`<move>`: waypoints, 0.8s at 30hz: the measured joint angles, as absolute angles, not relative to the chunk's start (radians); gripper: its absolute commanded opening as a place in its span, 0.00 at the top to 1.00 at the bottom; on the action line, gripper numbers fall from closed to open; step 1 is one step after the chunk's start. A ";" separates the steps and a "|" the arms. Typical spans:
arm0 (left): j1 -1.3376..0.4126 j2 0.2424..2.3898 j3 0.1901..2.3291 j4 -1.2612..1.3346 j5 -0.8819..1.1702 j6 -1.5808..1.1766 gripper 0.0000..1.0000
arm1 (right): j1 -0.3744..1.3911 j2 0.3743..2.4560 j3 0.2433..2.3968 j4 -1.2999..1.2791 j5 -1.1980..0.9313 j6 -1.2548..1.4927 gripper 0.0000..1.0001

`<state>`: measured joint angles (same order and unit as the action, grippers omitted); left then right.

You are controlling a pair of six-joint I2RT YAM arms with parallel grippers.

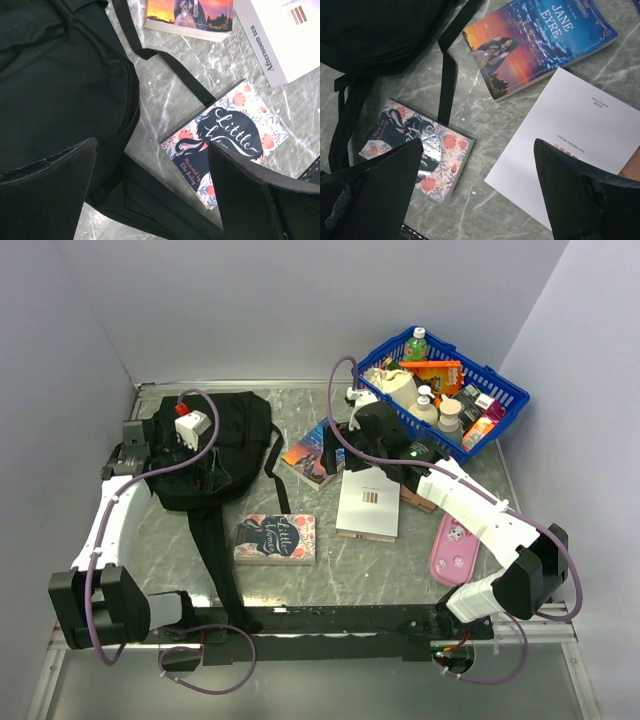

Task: Pack the student bag
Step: Move the student bag to the center of the board.

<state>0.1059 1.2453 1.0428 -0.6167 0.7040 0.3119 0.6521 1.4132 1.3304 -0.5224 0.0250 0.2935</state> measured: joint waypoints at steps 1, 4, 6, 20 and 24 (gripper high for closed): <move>0.107 1.245 1.038 -0.618 0.709 0.321 0.04 | 0.652 1.414 1.330 -0.524 0.025 0.294 0.00; 0.108 1.245 1.011 -0.619 0.710 0.348 0.04 | 0.652 1.414 1.330 -0.524 0.026 0.294 0.00; 0.108 1.243 0.982 -0.619 0.708 0.370 0.04 | 0.652 1.414 1.330 -0.525 0.025 0.294 0.00; 0.108 1.205 0.834 -0.617 0.636 0.519 0.04 | 0.652 1.433 1.314 -0.524 0.023 0.298 0.00; 0.098 1.168 0.773 -0.598 0.596 0.566 0.04 | 0.652 1.433 1.292 -0.510 0.014 0.303 0.00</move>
<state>0.0982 1.1675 0.7734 -0.5983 0.5964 0.5655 0.6521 1.4330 1.2919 -0.5102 0.0139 0.3031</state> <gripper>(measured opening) 0.966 0.998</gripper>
